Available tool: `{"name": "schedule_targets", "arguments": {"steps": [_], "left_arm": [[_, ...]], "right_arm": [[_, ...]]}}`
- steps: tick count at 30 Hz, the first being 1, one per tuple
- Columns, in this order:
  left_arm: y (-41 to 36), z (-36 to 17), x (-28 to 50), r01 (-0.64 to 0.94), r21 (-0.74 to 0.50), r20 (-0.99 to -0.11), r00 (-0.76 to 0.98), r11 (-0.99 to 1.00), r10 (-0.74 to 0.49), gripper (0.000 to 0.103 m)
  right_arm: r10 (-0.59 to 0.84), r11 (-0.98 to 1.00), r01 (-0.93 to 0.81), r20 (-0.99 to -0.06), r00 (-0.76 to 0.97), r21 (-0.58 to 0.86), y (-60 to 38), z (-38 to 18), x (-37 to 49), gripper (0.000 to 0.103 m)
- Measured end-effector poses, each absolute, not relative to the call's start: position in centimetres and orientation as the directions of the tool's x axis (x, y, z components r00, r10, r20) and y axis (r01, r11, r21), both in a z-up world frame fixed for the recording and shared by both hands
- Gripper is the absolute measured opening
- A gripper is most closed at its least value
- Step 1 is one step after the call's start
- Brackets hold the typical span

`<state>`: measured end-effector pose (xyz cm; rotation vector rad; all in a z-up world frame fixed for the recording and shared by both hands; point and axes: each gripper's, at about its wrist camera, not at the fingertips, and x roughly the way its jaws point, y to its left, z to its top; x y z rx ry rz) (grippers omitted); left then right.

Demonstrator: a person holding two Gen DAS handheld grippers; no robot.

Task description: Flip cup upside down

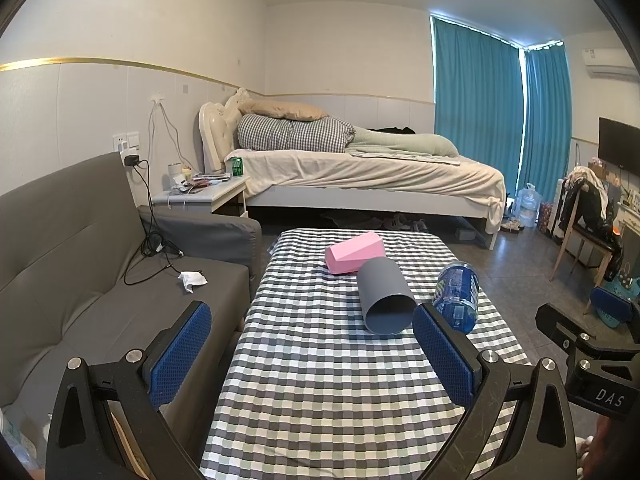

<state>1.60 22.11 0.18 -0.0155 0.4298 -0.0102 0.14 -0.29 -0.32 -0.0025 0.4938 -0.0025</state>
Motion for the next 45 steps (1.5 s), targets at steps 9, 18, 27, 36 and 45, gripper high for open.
{"name": "schedule_targets", "arguments": {"steps": [9,18,27,36,45], "left_arm": [[22.09,0.21,1.57,0.006,-0.018,-0.416,0.909,1.000,-0.013,0.103],[22.12,0.24,1.56,0.005,-0.019,-0.417,0.909,1.000,-0.013,0.103],[22.10,0.18,1.56,0.005,-0.019,-0.417,0.909,1.000,-0.013,0.103],[22.10,0.16,1.57,0.005,-0.021,-0.416,0.909,1.000,-0.013,0.103],[21.96,-0.06,1.73,0.005,-0.029,-0.424,0.906,1.000,-0.017,0.103]], "right_arm": [[-0.003,1.000,0.002,-0.475,0.880,-0.004,-0.28,-0.31,0.14,0.103],[-0.009,1.000,0.007,-0.473,0.881,-0.006,-0.31,-0.57,0.19,0.103],[-0.009,1.000,0.006,-0.473,0.881,-0.008,-0.23,-0.64,0.22,0.103],[-0.010,1.000,0.005,-0.473,0.881,-0.011,-0.17,-0.60,0.21,0.103],[-0.012,1.000,0.009,-0.473,0.881,-0.008,-0.31,-0.72,0.34,0.103]]}}
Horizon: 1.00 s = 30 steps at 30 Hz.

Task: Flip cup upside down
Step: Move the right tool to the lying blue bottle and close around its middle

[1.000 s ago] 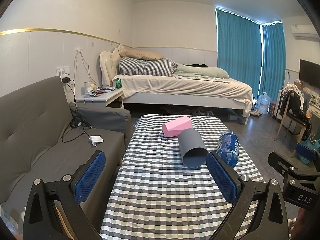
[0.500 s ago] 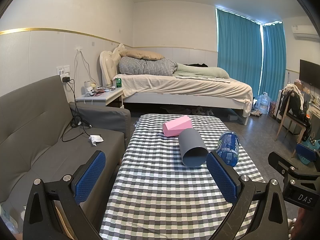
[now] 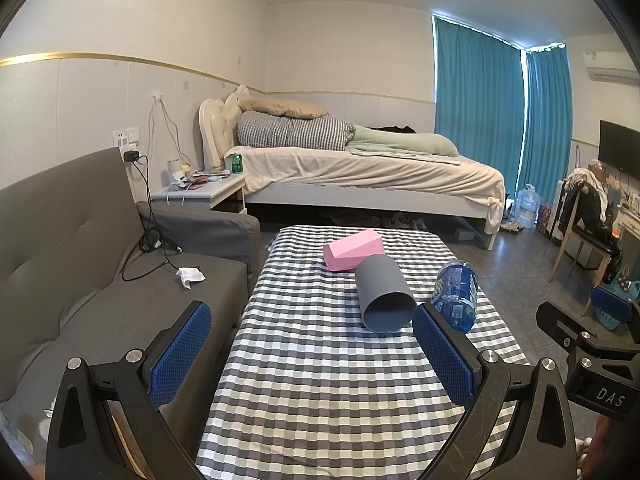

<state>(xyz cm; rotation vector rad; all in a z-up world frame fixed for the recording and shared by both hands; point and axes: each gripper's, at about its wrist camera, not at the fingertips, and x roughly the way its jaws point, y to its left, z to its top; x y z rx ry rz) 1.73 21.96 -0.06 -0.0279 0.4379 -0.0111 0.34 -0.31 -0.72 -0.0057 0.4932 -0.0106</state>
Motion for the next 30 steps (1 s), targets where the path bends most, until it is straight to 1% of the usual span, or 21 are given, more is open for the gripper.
{"name": "schedule_targets", "arguments": {"steps": [6,11,16,22,26,30], "left_arm": [[22.0,-1.1,3.0,0.000,-0.039,-0.447,0.894,0.999,-0.018,0.103],[22.7,-2.8,5.3,-0.032,-0.075,-0.490,0.872,0.997,-0.009,0.103],[22.9,-4.7,9.0,-0.058,-0.035,-0.551,0.834,0.998,0.029,0.103],[22.9,-6.0,12.0,-0.048,-0.027,-0.580,0.815,0.998,0.024,0.103],[22.7,-6.8,13.4,-0.041,-0.017,-0.593,0.805,0.999,0.023,0.103],[22.4,-7.3,14.0,-0.037,-0.033,-0.602,0.798,0.999,0.010,0.103]], "right_arm": [[-0.041,0.999,0.032,-0.491,0.870,-0.025,0.0,-0.9,1.1,0.103],[-0.021,1.000,0.030,-0.535,0.844,0.008,0.1,-2.0,3.2,0.103],[-0.030,0.999,0.039,-0.576,0.817,0.002,0.8,-3.6,6.6,0.103],[-0.022,0.995,0.077,-0.628,0.778,0.061,0.9,-5.6,12.1,0.103],[-0.054,0.993,0.110,-0.660,0.749,0.044,0.9,-7.6,15.2,0.103],[-0.051,0.988,0.139,-0.688,0.724,0.073,0.2,-8.8,17.0,0.103]]}}
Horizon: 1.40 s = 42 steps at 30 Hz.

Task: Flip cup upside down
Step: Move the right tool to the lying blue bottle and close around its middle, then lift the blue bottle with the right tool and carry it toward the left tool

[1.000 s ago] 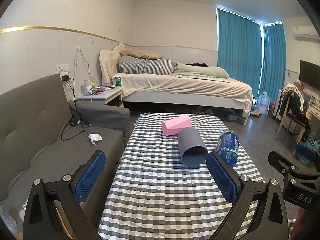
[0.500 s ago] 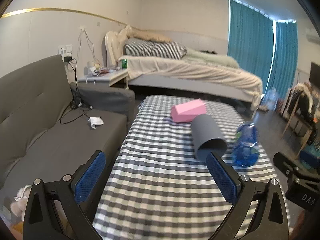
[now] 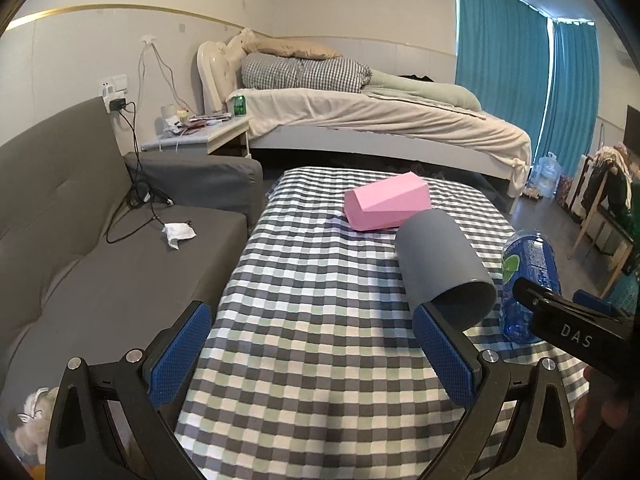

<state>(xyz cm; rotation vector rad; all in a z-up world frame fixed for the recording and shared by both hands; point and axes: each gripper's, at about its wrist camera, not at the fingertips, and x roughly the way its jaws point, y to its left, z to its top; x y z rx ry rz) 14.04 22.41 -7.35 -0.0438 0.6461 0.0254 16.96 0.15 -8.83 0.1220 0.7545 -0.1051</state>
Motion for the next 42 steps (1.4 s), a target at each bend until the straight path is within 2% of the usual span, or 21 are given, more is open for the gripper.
{"name": "schedule_targets", "arguments": {"steps": [3,6,8,11,22,29,36,38,42], "left_arm": [[22.0,-7.7,14.3,-0.033,-0.043,-0.615,0.789,0.999,0.000,0.103],[21.5,-8.0,14.4,-0.023,-0.034,-0.623,0.782,0.999,-0.003,0.103],[21.2,-8.0,14.2,-0.016,-0.026,-0.626,0.779,1.000,-0.003,0.103],[20.9,-7.9,13.8,-0.005,-0.020,-0.634,0.773,1.000,-0.009,0.103],[22.4,-6.7,9.9,-0.032,-0.023,-0.651,0.759,0.999,0.009,0.103],[23.5,-6.5,6.8,-0.045,-0.091,-0.687,0.726,0.995,-0.030,0.103],[22.2,-4.6,5.3,-0.002,-0.091,-0.701,0.710,0.996,-0.063,0.103],[22.0,-4.0,5.1,-0.001,-0.087,-0.702,0.710,0.996,-0.061,0.103],[21.5,-3.3,4.6,0.000,-0.070,-0.699,0.714,0.998,-0.049,0.103]], "right_arm": [[-0.040,0.988,0.133,-0.694,0.719,0.081,0.0,-9.3,17.7,0.099],[-0.008,0.989,0.112,-0.709,0.705,0.100,0.1,-9.8,18.1,0.089],[0.019,0.987,0.100,-0.712,0.702,0.124,0.0,-9.9,18.0,0.078],[0.046,0.987,0.080,-0.719,0.693,0.140,0.1,-9.8,17.5,0.077],[0.099,0.992,-0.008,-0.750,0.654,0.123,1.6,-8.8,9.9,0.076],[0.086,0.996,-0.065,-0.785,0.613,0.058,4.3,-8.6,3.9,0.076],[0.084,0.996,-0.056,-0.800,0.594,0.064,3.8,-9.0,0.5,0.078],[0.077,0.997,-0.038,-0.812,0.578,0.068,3.3,-9.2,0.8,0.092],[0.122,0.991,-0.026,-0.800,0.588,0.132,1.7,-8.4,0.2,0.096]]}}
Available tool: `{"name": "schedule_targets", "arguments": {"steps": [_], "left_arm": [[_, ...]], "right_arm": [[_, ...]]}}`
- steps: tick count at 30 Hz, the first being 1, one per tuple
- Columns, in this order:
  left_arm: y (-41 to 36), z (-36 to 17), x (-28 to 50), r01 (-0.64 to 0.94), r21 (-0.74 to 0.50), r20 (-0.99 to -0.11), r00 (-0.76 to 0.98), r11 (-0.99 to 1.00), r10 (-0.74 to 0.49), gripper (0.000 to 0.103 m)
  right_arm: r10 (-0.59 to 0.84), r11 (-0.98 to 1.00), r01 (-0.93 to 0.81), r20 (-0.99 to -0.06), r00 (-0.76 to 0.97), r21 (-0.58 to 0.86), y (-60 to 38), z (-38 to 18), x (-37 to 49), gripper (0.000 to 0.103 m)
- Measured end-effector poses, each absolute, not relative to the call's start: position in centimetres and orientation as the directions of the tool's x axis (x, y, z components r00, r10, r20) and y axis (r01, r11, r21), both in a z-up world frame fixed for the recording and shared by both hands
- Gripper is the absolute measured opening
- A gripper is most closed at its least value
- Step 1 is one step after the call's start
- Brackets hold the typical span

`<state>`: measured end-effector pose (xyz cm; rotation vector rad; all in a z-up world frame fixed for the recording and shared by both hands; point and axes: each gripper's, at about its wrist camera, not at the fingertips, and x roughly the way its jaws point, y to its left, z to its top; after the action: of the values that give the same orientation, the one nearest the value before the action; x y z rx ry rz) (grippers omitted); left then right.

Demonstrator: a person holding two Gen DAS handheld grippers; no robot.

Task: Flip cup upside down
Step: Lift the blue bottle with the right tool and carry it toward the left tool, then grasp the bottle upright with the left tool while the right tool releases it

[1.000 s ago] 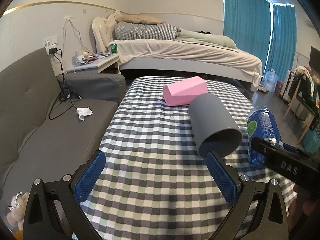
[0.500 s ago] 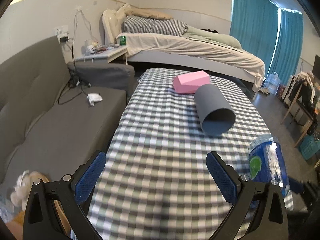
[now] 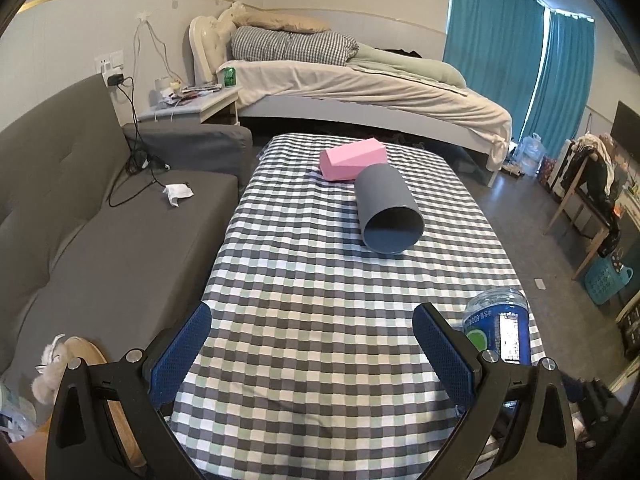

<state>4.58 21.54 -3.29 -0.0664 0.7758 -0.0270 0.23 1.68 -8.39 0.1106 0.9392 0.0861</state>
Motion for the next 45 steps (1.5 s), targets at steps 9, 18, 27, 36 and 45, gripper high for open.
{"name": "schedule_targets", "arguments": {"steps": [9,18,27,36,45], "left_arm": [[18.3,-3.1,5.0,0.021,-0.077,-0.748,0.660,0.997,-0.071,0.103],[10.8,-3.6,6.9,0.177,-0.111,-0.812,0.551,0.978,-0.192,0.103],[6.1,-7.3,9.9,0.249,-0.123,-0.876,0.428,0.961,-0.223,0.102],[5.9,-8.9,11.6,0.274,-0.198,-0.909,0.308,0.941,-0.280,0.074],[8.4,-4.5,11.3,0.257,-0.158,-0.818,0.506,0.953,-0.272,0.074]], "right_arm": [[0.027,0.999,0.000,-0.731,0.682,0.037,-2.6,-2.0,-1.6,0.097],[-0.043,0.989,0.136,-0.743,0.668,0.065,-9.7,-1.8,2.0,0.097],[-0.033,0.973,0.193,-0.757,0.653,0.125,-13.0,-3.3,4.2,0.097],[-0.029,0.972,0.199,-0.785,0.618,0.121,-12.9,-4.8,6.5,0.097],[-0.032,0.987,0.142,-0.760,0.650,0.080,-10.8,-4.3,6.2,0.097]]}}
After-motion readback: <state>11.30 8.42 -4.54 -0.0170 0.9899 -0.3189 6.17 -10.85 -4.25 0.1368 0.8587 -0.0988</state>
